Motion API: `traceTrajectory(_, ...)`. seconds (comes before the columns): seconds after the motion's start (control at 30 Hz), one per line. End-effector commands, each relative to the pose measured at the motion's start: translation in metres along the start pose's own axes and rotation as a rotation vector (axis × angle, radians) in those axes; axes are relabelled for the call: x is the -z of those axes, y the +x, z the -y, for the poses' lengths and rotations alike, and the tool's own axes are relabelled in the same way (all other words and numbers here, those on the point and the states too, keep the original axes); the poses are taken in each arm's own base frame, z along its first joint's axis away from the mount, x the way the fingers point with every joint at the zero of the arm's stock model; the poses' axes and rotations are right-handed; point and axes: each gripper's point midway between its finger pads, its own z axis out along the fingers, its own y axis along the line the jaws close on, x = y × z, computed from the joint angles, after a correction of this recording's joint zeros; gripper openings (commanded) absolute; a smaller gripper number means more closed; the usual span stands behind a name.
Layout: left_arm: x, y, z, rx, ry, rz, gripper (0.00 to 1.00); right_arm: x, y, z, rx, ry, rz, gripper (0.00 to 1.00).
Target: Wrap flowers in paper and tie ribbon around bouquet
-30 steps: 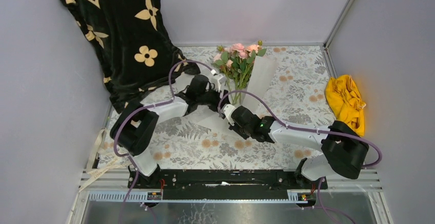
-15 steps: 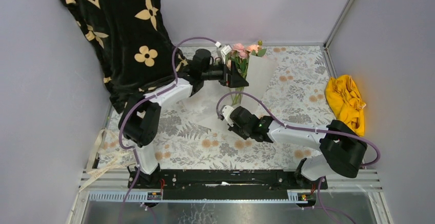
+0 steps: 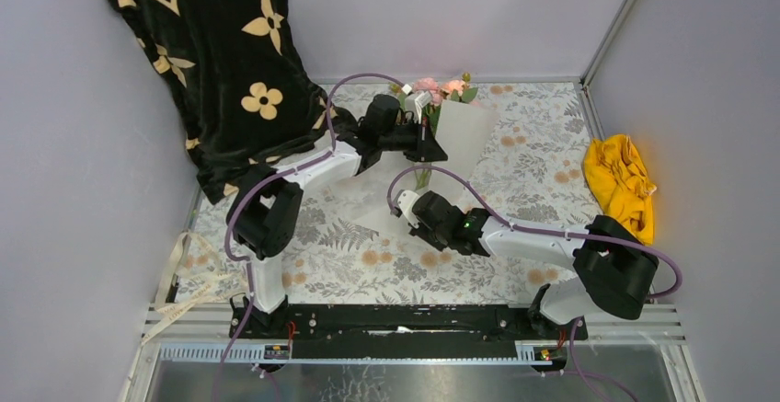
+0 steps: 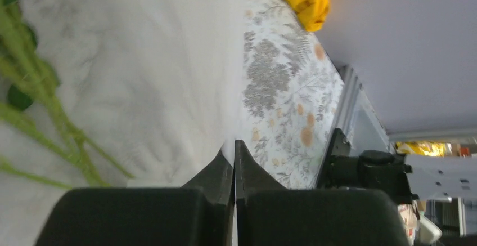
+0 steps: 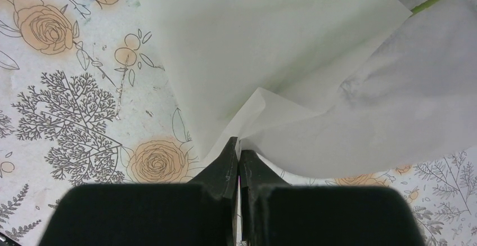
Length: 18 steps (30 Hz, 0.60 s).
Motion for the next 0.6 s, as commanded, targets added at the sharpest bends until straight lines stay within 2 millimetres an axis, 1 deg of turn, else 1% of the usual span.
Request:
traceTrajectory(0.0,0.006,0.014,-0.048,0.016,-0.194,-0.014,0.00,0.006,-0.015,0.002,0.017,0.008,0.031,0.00)
traceTrajectory(0.07,0.017,0.009,-0.062,0.012,-0.258,0.014,0.00,0.009,-0.015,0.001,0.011,0.004,0.037,0.00)
traceTrajectory(0.1,0.023,0.007,-0.070,0.001,-0.295,0.025,0.00,0.010,-0.016,0.001,0.006,0.000,0.041,0.02)
traceTrajectory(0.13,0.029,0.007,-0.080,-0.017,-0.333,0.029,0.00,0.012,-0.016,0.000,-0.001,-0.005,0.042,0.08)
traceTrajectory(0.2,0.039,0.020,-0.098,-0.062,-0.387,0.012,0.00,0.018,-0.019,-0.003,-0.017,-0.025,0.050,0.19)
traceTrajectory(0.27,0.047,0.037,-0.113,-0.089,-0.430,-0.008,0.00,0.024,-0.020,-0.006,-0.034,-0.046,0.055,0.30)
traceTrajectory(0.37,0.054,0.058,-0.127,-0.101,-0.458,-0.035,0.00,0.037,-0.023,-0.009,-0.059,-0.073,0.066,0.49)
traceTrajectory(0.43,0.058,0.069,-0.136,-0.122,-0.479,-0.045,0.00,0.051,-0.026,-0.009,-0.078,-0.088,0.086,0.58)
traceTrajectory(0.57,0.066,0.081,-0.148,-0.177,-0.505,-0.052,0.00,0.077,-0.042,-0.015,-0.121,-0.149,0.182,0.71)
